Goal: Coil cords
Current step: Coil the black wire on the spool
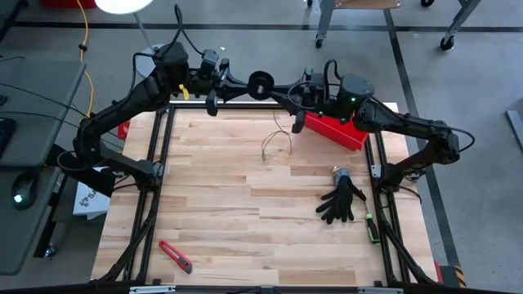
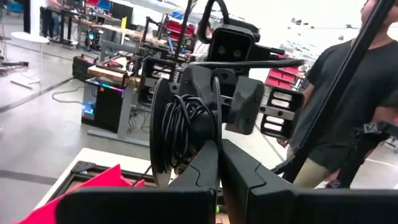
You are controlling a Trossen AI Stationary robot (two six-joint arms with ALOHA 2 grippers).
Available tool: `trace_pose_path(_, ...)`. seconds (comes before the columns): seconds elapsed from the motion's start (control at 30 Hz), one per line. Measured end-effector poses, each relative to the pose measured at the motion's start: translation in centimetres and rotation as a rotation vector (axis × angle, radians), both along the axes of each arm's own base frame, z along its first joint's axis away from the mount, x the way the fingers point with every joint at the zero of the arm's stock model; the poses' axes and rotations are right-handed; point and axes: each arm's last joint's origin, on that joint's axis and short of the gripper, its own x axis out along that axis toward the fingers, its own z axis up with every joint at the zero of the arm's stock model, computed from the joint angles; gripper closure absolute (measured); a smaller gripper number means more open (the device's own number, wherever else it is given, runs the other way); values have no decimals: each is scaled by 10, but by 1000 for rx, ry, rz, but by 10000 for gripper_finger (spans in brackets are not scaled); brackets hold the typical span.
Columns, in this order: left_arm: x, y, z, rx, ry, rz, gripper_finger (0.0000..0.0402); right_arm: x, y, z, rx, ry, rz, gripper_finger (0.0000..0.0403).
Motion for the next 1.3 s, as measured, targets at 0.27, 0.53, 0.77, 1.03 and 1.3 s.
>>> trace_pose_path(0.27,-9,1,12,-5,-29,20,401,-16,1,5,-73,61,-109,221)
trace_pose_path(0.53,-22,-3,44,-67,-130,17,401,-24,4,-1,-66,174,-138,223)
trace_pose_path(0.77,-26,-10,59,-61,-214,-4,402,2,-3,-9,-52,85,-179,231)
trace_pose_path(1.03,-26,-9,60,-66,-226,27,401,20,-4,-13,16,-7,-119,231)
trace_pose_path(1.3,-25,-10,60,-68,-226,28,401,28,-7,-15,25,-61,-133,236)
